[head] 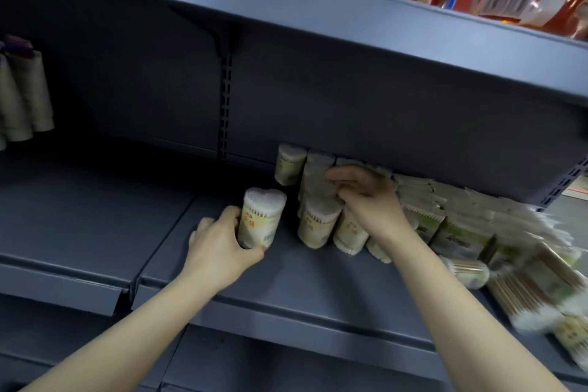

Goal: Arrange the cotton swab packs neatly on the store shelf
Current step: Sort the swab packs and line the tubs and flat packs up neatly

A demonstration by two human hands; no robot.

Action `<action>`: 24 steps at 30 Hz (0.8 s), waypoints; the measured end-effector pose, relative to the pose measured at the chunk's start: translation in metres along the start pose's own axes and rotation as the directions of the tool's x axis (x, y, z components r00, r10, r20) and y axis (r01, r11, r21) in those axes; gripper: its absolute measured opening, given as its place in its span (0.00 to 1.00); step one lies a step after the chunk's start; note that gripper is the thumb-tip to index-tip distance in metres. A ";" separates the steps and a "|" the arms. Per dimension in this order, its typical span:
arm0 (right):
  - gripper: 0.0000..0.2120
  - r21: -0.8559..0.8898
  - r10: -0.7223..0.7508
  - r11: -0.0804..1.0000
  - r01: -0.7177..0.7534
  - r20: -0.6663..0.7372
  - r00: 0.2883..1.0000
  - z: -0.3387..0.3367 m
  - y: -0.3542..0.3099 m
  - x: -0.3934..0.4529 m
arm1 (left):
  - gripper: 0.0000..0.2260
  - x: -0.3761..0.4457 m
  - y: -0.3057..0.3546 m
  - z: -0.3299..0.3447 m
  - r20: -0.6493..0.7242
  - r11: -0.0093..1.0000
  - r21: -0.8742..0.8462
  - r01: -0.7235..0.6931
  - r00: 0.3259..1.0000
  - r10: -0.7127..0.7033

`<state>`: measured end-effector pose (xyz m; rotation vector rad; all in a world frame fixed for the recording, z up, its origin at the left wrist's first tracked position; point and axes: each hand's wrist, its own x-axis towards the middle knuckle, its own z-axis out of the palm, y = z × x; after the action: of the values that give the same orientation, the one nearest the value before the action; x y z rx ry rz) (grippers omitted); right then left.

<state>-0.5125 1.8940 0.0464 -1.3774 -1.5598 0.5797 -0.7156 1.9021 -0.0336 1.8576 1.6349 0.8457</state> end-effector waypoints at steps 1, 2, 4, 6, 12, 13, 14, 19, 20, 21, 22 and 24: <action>0.19 0.008 0.002 1.000 -0.002 -0.017 1.000 0.000 0.001 0.001 | 0.17 0.002 0.000 0.000 -0.003 1.000 0.021 -0.002 1.000 0.002; 0.19 0.011 0.004 1.000 -0.003 -0.032 0.999 0.001 0.003 0.002 | 0.18 0.004 0.000 0.001 -0.003 0.999 0.035 -0.003 1.000 0.003; 0.20 0.006 0.005 1.000 -0.004 -0.053 0.999 0.002 0.005 0.005 | 0.20 0.007 -0.002 0.002 0.004 1.000 0.021 0.003 1.000 -0.003; 0.19 -0.010 0.012 1.000 -0.013 -0.065 0.998 0.003 0.009 0.008 | 0.27 0.009 -0.006 0.003 0.011 0.998 -0.068 -0.016 1.000 0.017; 0.14 -0.202 0.039 0.978 -0.055 -0.082 0.996 0.007 0.018 0.020 | 0.35 0.010 -0.010 0.001 -0.144 0.945 -0.130 -0.301 0.948 0.282; 0.15 -0.247 0.040 0.967 -0.057 -0.072 0.997 0.009 0.018 0.022 | 0.31 0.011 -0.011 0.001 -0.170 0.925 -0.065 -0.375 0.917 0.360; 0.15 -0.279 0.041 0.958 -0.057 -0.063 0.997 0.011 0.020 0.024 | 0.26 0.013 -0.011 0.001 -0.187 0.896 0.025 -0.443 0.879 0.439; 0.16 -0.362 0.058 0.930 -0.068 -0.038 0.998 0.014 0.024 0.031 | 0.24 0.031 -0.008 0.002 -0.065 0.793 0.253 -0.554 0.808 0.585; 0.17 -0.386 0.069 0.920 -0.073 -0.023 0.997 0.013 0.024 0.033 | 0.23 0.035 -0.005 0.003 -0.056 0.777 0.287 -0.561 0.800 0.598; 0.18 -0.431 0.081 0.899 -0.073 0.000 0.997 0.012 0.024 0.035 | 0.23 0.040 -0.004 0.004 -0.046 0.765 0.314 -0.562 0.796 0.604; 0.19 -0.490 0.097 0.869 -0.070 0.030 0.995 0.011 0.023 0.038 | 0.23 0.044 -0.002 0.005 -0.039 0.754 0.342 -0.560 0.794 0.607; 0.20 -0.576 0.132 0.816 -0.056 0.091 0.987 0.011 0.024 0.045 | 0.22 0.054 0.002 0.008 -0.019 0.738 0.394 -0.548 0.798 0.603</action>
<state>-0.5069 1.9447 0.0367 -1.9070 -1.8694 0.2573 -0.7040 1.9552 -0.0318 2.7193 1.3629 0.9827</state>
